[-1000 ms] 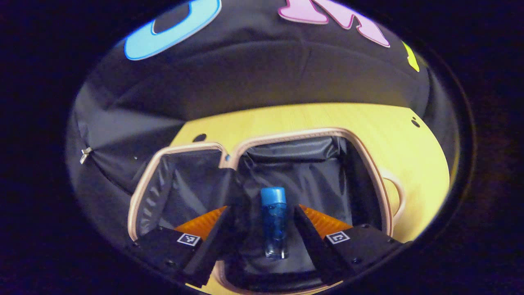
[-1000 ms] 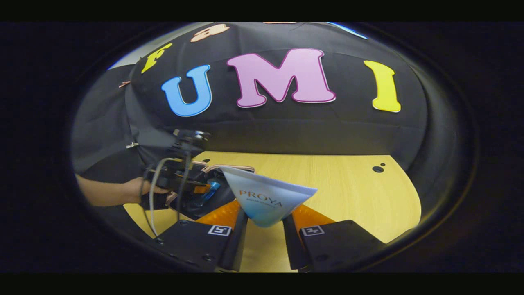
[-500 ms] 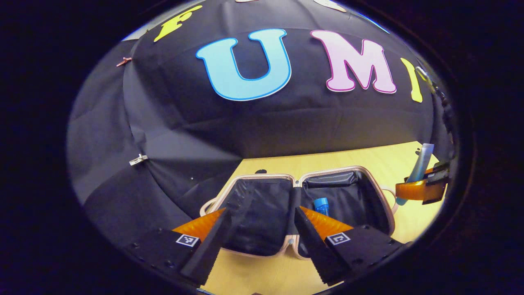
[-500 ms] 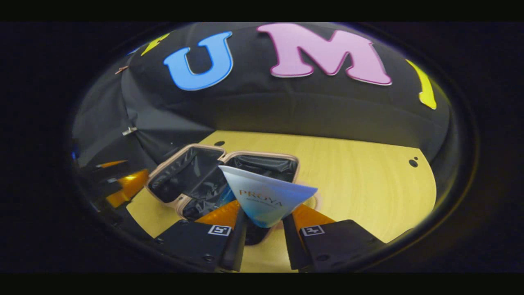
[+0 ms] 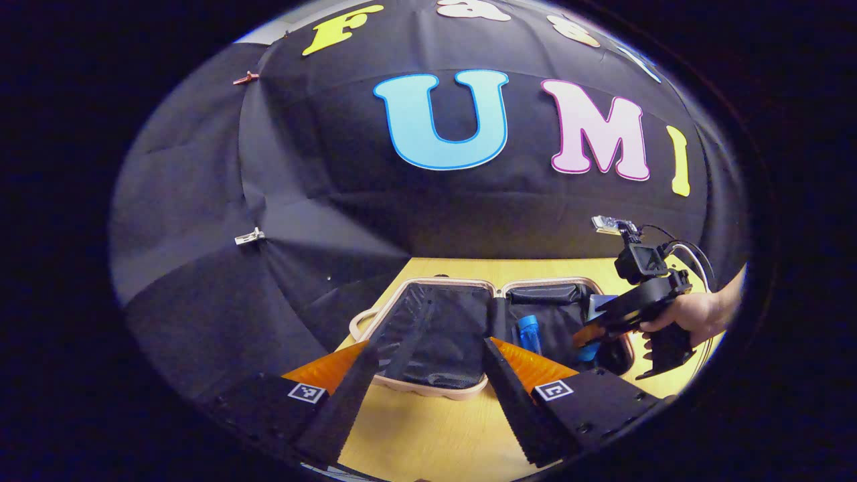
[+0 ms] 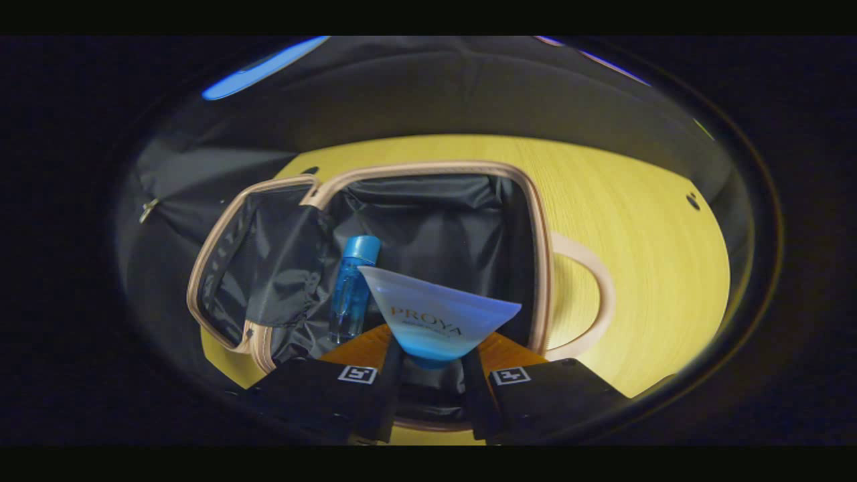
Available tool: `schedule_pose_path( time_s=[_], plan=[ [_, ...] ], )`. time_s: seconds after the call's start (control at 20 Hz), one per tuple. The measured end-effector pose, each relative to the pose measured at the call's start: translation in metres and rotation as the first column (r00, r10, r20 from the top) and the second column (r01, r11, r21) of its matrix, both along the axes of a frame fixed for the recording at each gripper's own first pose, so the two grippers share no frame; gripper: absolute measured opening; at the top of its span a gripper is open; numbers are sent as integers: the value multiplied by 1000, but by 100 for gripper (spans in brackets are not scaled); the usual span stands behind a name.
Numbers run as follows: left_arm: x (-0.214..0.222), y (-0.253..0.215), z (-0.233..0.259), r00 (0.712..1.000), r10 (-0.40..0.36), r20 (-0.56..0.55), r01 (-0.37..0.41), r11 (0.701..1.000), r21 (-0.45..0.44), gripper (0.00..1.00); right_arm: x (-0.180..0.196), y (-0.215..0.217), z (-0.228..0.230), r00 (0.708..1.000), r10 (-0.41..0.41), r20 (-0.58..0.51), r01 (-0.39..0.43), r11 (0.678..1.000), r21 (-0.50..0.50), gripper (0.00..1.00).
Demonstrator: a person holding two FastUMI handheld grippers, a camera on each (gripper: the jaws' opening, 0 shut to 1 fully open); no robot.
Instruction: First open the suitcase, pack the skin care products into it, and then close the suitcase.
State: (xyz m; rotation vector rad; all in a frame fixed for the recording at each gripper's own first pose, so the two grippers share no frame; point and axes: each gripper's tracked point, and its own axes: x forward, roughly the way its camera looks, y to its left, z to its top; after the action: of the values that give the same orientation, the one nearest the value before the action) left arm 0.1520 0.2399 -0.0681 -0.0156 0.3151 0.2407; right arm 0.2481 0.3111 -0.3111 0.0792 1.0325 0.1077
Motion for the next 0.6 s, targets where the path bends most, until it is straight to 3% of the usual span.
schedule_pose_path(
  time_s=[0.05,0.1,0.15,0.2,0.25,0.3,0.4,0.45,0.6],
  plan=[
    [-4,5,-1,1000,6,7,-6,1000,1,97,4,-2,-5,1000,-11,-3,11,1000,-13,41],
    [-6,10,-3,1000,9,14,-9,1000,1,97,6,-1,-7,1000,-18,-8,18,1000,-17,55],
    [-8,15,-5,1000,16,15,-16,1000,-2,97,5,2,-10,999,-23,-22,23,1000,-13,47],
    [-10,20,-5,999,32,17,-32,999,-5,97,3,5,-10,999,-25,-29,25,1000,-10,51],
    [-11,24,-5,999,42,26,-41,999,-14,98,5,2,-7,999,-34,-16,34,999,-13,44],
    [-11,27,-6,998,45,34,-44,999,-23,97,8,1,-1,999,-39,7,39,999,-11,54],
    [-6,34,-11,998,53,46,-51,998,-41,97,9,6,17,998,-40,56,40,999,9,60],
    [0,39,-10,996,52,70,-48,998,-50,98,6,8,28,996,-33,84,31,999,23,74],
    [19,65,-20,995,69,77,-64,995,-75,98,-4,7,77,974,15,224,-28,998,54,93]
  ],
)
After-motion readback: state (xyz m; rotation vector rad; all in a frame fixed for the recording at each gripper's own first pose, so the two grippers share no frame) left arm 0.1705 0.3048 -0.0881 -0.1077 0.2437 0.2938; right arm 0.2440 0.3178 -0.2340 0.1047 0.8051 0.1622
